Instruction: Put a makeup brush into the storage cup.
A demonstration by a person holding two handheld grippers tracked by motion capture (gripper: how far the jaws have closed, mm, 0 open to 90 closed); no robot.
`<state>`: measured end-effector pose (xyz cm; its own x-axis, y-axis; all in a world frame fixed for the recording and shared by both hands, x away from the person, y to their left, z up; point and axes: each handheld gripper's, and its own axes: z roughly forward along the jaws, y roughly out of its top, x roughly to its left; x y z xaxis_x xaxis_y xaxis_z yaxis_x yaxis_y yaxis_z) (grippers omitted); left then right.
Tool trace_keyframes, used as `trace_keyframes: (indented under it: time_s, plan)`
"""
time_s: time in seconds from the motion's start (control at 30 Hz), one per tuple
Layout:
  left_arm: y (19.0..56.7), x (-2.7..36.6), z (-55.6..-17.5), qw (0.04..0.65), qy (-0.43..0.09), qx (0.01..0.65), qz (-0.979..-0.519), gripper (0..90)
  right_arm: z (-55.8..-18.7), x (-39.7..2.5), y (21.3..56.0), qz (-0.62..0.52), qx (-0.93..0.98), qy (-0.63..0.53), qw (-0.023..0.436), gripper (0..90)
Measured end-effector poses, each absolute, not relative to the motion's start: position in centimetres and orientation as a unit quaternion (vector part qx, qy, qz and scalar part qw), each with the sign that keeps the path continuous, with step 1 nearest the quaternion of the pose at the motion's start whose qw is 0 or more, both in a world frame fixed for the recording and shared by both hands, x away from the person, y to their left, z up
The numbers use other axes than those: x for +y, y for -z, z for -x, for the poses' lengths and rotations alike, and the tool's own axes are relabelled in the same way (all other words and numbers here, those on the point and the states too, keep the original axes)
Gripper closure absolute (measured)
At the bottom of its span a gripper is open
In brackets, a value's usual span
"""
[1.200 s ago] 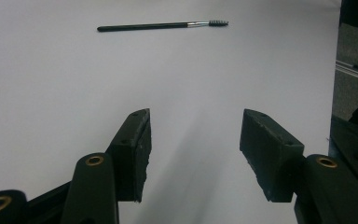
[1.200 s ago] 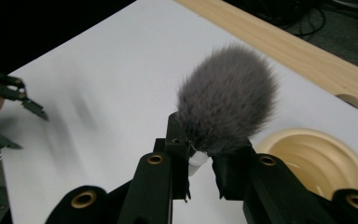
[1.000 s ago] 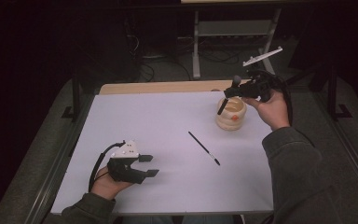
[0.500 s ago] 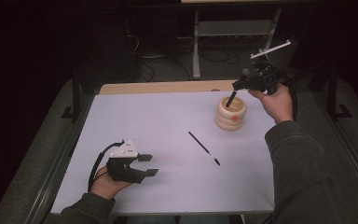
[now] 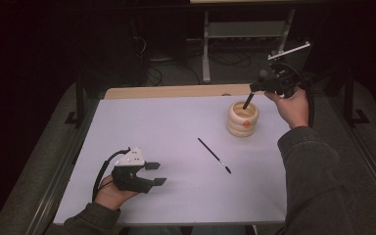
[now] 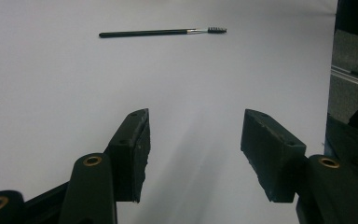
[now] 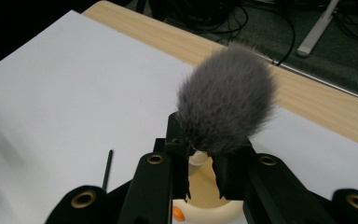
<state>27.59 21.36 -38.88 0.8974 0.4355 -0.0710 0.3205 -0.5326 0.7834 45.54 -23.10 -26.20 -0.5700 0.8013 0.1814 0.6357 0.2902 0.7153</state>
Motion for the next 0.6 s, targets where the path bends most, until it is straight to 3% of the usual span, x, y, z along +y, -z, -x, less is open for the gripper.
trace_keyframes:
  time_s: [0.6]
  plan:
    - [38.8, 21.4, -27.5, 0.433, -0.067, 0.216, -0.872, 41.6, -46.2, -23.0, 27.4, -0.468, 0.792, -0.374, 0.117, 76.1]
